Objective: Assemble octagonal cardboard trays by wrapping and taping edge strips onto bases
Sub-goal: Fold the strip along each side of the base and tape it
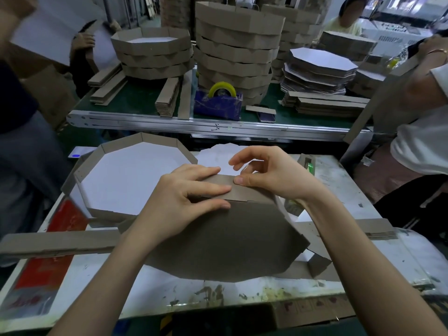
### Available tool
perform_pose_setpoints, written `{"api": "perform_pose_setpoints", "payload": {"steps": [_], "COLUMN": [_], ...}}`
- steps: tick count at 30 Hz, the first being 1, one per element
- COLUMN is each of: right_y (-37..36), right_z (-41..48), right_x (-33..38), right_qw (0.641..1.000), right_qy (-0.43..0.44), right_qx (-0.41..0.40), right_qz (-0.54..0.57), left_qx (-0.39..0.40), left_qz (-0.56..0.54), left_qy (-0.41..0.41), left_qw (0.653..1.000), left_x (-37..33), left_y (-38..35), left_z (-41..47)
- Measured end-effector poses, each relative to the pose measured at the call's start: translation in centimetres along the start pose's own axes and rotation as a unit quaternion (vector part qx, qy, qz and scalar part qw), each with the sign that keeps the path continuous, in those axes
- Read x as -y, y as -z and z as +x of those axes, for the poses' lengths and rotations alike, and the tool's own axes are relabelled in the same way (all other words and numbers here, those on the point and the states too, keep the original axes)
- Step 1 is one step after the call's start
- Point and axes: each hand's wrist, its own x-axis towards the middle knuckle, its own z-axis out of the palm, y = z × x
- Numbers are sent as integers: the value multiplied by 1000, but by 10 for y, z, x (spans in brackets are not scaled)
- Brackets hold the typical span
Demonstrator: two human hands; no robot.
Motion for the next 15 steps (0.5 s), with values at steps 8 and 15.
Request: {"api": "perform_pose_setpoints", "payload": {"steps": [8,15], "right_y": [-4,-22], "right_z": [-4,-1], "right_x": [-1,-1], "right_qw": [1000,984], "right_qy": [8,27], "right_qx": [-16,-176], "right_qz": [-14,6], "left_qx": [27,36], "left_qz": [38,30], "left_qy": [-8,-27], "left_qw": [999,999], "left_x": [-2,1], "left_y": [-2,2], "left_z": [-2,-1]}}
